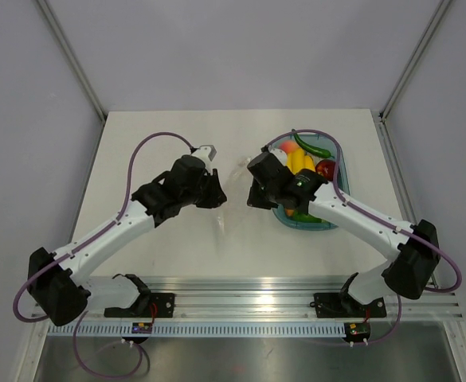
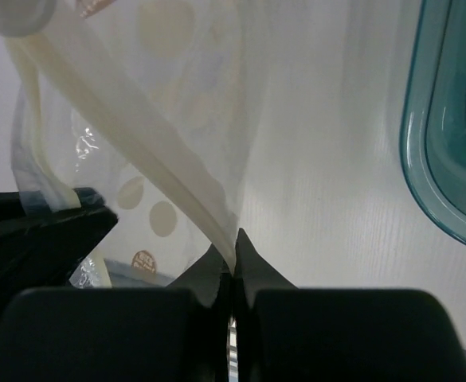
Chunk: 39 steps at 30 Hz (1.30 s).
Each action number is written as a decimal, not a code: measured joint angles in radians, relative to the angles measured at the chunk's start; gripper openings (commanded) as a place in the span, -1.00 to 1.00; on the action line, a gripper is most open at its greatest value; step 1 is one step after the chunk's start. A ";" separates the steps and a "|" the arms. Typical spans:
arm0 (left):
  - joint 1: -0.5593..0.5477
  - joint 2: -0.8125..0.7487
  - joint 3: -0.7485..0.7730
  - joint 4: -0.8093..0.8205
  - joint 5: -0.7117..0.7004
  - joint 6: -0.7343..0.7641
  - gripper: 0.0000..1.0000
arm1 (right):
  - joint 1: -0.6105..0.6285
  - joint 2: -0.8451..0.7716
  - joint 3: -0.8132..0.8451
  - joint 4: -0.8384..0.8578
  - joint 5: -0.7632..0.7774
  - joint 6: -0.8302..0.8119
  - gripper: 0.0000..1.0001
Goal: Place the food in the zip-top bag and seal the zipper
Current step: Open the zipper of the food storage bag.
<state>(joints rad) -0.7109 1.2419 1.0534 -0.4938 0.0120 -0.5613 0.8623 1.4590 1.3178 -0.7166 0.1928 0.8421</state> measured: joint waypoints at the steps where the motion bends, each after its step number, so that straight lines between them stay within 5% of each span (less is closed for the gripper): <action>1: 0.000 -0.011 0.000 -0.007 0.000 0.007 -0.27 | 0.000 0.006 0.002 -0.011 0.008 -0.006 -1.00; 3: 0.000 -0.039 0.000 -0.024 -0.002 0.021 0.36 | 0.000 0.026 0.011 -0.029 0.016 -0.016 -1.00; 5: 0.000 -0.056 0.000 -0.036 -0.002 0.028 0.42 | 0.000 0.046 0.016 -0.029 0.014 -0.020 -1.00; 8: -0.006 -0.061 0.000 -0.048 -0.008 0.034 0.33 | 0.000 0.065 0.024 -0.030 0.004 -0.023 -1.00; 13: -0.072 -0.064 0.000 -0.063 -0.066 0.038 -0.09 | 0.000 0.088 0.077 -0.032 -0.003 -0.023 -1.00; 23: -0.232 -0.151 -0.029 -0.029 -0.206 0.024 -0.10 | 0.000 0.088 0.092 -0.029 -0.027 -0.017 -1.00; 39: -0.286 -0.085 -0.023 0.002 -0.354 0.019 -0.15 | 0.000 0.088 0.098 -0.026 -0.055 -0.008 -1.00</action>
<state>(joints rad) -0.9970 1.1572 1.0302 -0.4923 -0.3416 -0.5426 0.8623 1.5471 1.4155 -0.7422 0.1383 0.8341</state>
